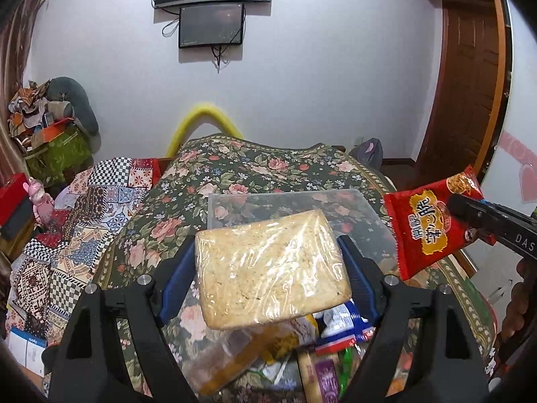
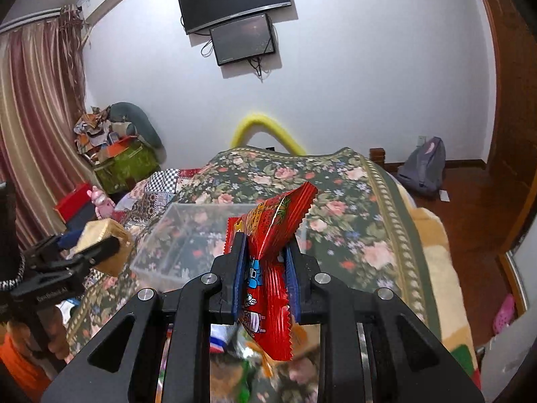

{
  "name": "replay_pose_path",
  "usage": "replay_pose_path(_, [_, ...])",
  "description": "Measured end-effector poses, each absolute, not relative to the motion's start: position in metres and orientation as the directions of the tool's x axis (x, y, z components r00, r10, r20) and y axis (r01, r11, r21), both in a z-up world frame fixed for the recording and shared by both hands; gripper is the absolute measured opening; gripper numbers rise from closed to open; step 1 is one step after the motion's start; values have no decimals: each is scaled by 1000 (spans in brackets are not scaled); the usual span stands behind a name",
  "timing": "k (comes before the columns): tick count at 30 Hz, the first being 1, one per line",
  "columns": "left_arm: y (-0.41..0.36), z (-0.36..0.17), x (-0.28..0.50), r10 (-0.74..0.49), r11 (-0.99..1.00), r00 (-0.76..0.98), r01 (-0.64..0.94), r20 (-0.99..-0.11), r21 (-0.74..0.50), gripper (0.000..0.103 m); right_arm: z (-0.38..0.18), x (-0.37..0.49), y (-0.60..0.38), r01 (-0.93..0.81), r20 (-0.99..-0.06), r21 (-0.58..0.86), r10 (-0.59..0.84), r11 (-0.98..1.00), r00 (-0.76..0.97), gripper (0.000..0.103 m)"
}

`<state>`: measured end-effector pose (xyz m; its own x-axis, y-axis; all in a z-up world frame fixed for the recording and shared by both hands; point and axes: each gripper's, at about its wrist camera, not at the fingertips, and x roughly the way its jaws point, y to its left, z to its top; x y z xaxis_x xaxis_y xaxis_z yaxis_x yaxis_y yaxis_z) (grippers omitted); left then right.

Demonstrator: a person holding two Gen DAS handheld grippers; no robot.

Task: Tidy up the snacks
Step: 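Carry both snacks into the clear box and open both tools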

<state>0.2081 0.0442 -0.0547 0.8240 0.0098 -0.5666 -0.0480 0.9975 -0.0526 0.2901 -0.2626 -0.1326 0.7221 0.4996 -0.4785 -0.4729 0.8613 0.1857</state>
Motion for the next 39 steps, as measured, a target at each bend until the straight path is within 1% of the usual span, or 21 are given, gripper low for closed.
replay_pose_path(3, [46,-60,227,16,997,809,-56,-587,-49,81,-135,297,-250,-474,-482,161,488,865,727,20])
replay_pose_path(8, [51,-75,258,21,996,773,-71,-634,-53,81,-143,312,-233,-481,-504,160,490,862,712,20])
replay_pose_path(12, [53,-88,277,51,996,746,-89,-664,-24,81,-153,328,-223,-479,-534,176,493,860,687,20])
replay_pose_path(16, [55,-103,294,29,996,704,-82,-709,-40,81,-164,339,-217,-481,-572,192,496,855,653,20])
replay_pose_path(20, [52,-114,304,8,998,675,-55,-737,-39,81,-174,346,-212,-479,-599,199,493,855,631,20])
replay_pose_path(25, [48,-118,309,9,999,668,-46,-744,-29,81,-185,351,-212,-487,-635,233,511,842,580,20])
replay_pose_path(29, [45,-113,307,23,999,677,-39,-736,-5,82,-192,352,-207,-501,-665,214,500,839,554,20])
replay_pose_path(32, [46,-108,302,19,999,684,-34,-729,-5,82,-192,348,-206,-497,-687,175,467,850,557,24])
replay_pose_path(36, [48,-99,288,-2,1000,704,-15,-710,-17,82,-189,345,-211,-501,-698,162,457,850,550,40])
replay_pose_path(39, [49,-92,273,-10,1000,718,8,-696,-6,83,-183,337,-219,-500,-686,134,444,856,577,49])
